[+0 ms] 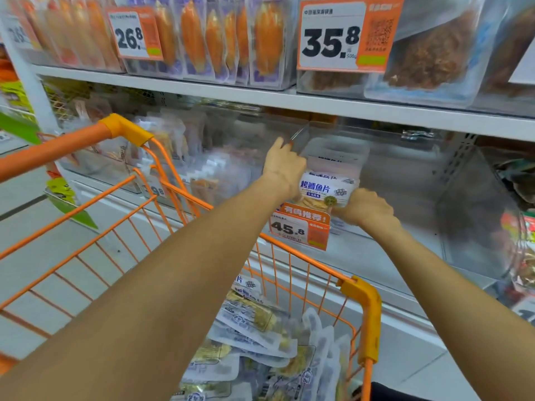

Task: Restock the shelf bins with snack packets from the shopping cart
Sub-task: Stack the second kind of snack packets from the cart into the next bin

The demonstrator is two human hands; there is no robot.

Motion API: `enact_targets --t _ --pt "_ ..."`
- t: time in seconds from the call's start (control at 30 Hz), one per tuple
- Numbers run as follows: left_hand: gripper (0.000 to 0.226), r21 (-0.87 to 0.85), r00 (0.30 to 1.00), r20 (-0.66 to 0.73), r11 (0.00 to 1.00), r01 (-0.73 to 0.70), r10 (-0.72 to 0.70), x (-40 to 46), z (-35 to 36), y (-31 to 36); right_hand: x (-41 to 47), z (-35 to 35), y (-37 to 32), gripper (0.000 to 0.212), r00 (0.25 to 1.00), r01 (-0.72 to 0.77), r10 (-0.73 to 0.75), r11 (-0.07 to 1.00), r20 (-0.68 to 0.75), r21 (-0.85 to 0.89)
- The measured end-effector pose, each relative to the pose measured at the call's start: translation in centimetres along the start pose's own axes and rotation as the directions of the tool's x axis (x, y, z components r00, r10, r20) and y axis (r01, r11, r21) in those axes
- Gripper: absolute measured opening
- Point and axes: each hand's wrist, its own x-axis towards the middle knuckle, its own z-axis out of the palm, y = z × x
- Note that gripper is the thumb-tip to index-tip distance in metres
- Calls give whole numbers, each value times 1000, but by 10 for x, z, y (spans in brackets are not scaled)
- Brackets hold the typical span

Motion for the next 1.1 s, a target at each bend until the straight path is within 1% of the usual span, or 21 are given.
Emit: enact_targets --t 0.07,0.13,0.2,0.3,0.37,0.43,0.47,0.53,0.57,0.6,0.63,0.67,0.73,0.83,0.87,0.9,0.93,1.0,1.03,1.1 --pt "79 -23 999 -29 1000 13 -14 -2 1 1 4 3 0 38 991 -28 12 993 134 112" --pt "73 -3 999 -50 1000 0 0 -2 2 1 4 3 -1 31 976 -52 10 980 216 191" --pt "68 29 997 -55 999 -46 48 -1 3 -2 4 1 0 30 967 -56 0 976 257 210" --pt "76 79 989 -33 987 -143 146 2 7 -11 2 -4 0 31 937 -69 -6 976 349 204" --pt "80 105 984 6 978 -179 179 2 8 -15 3 0 3 32 925 -65 -17 977 379 205" --pt "82 89 979 16 975 -203 202 3 6 -17 5 2 6 36 941 -40 -33 977 336 210" --pt "82 68 978 3 975 -210 210 2 5 -17 5 3 7 41 962 -20 -39 977 271 212" --pt "79 -4 978 -49 979 -204 203 1 4 -17 3 1 7 64 997 20 -37 971 65 237" --pt "76 -40 979 -69 980 -195 192 0 5 -16 2 1 6 76 997 66 -56 974 -50 215" --pt "74 -64 980 -82 981 -185 180 -1 7 -16 0 1 5 84 986 122 -102 979 -133 161" --pt "72 -77 981 -89 981 -178 171 -1 8 -16 -1 2 4 85 971 178 -159 979 -176 99" --pt "72 -83 982 -92 981 -173 165 -2 10 -15 -2 4 4 83 961 222 -211 974 -177 43" --pt "70 -84 984 -88 984 -159 152 -1 10 -14 -3 6 5 75 957 264 -264 964 -121 -13" --pt "68 -54 987 -69 988 -146 143 0 10 -13 0 8 5 74 948 306 -307 952 -82 -18" --pt "68 -47 988 -63 989 -144 140 1 10 -13 2 9 6 75 952 294 -293 956 -84 2" --pt "68 -44 989 -56 989 -141 139 1 9 -12 4 9 6 77 966 248 -242 967 -89 55" --pt "69 -42 989 -48 989 -139 137 1 9 -11 6 9 7 80 983 172 -161 976 -89 133" --pt "70 -31 991 -34 991 -131 130 2 7 -10 9 10 5 81 999 18 -3 956 -52 294" --pt "72 -22 992 -25 992 -126 126 2 6 -9 11 11 4 78 999 -29 36 942 -16 333" --pt "77 4 993 0 993 -117 117 3 7 -6 12 14 -1 70 999 -44 35 950 33 311"
